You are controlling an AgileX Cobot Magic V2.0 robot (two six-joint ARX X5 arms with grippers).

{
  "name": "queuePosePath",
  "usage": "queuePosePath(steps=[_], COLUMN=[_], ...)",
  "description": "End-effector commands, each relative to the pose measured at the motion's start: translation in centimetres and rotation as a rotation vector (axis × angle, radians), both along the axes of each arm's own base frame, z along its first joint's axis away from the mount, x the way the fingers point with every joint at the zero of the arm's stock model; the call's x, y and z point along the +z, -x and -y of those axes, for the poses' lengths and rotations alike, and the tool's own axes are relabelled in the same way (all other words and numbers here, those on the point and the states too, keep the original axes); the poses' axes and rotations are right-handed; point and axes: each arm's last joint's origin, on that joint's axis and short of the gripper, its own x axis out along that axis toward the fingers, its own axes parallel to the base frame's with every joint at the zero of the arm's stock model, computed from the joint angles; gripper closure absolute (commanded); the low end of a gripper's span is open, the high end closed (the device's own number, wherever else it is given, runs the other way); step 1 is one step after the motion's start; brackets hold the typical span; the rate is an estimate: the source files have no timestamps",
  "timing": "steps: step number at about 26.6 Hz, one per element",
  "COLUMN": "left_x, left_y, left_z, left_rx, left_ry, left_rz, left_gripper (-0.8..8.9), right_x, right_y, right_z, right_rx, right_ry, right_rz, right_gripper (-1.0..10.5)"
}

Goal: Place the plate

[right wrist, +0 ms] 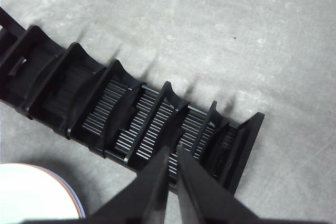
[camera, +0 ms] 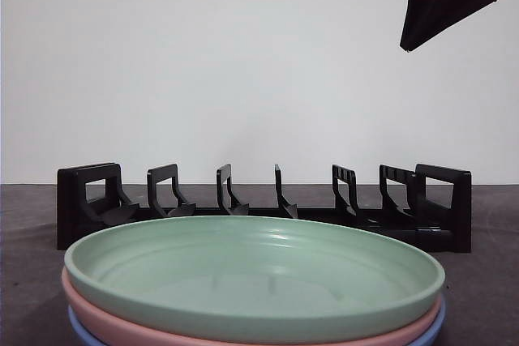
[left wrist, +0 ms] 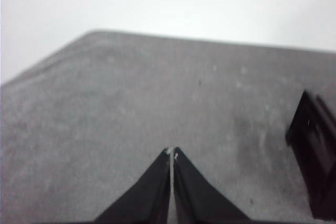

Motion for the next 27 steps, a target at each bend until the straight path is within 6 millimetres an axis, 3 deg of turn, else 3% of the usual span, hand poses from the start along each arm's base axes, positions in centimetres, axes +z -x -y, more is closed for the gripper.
queuePosePath(steps=[1,18,27], left_x=[-0.8,-0.7,-0.7], left_y=[-0.1,-0.1,-0.1], left_z=[0.0,0.0,0.0], left_rx=[0.000,0.000,0.000], left_ry=[0.005,0.004,0.004], left_rz=[-0.033,-0.025,-0.025], left_gripper=[8.06,8.06,8.06], right_x=[0.4,0.4,2.8], right_y=[-0.2,-0.1,1.2], right_z=[-0.2,-0.4,0.7], right_rx=[0.006,0.013,0.006], right_ry=[-0.005,-0.006,0.047], right_rz=[0.016,0.016,0.205], right_gripper=[9.2,9.2,9.2])
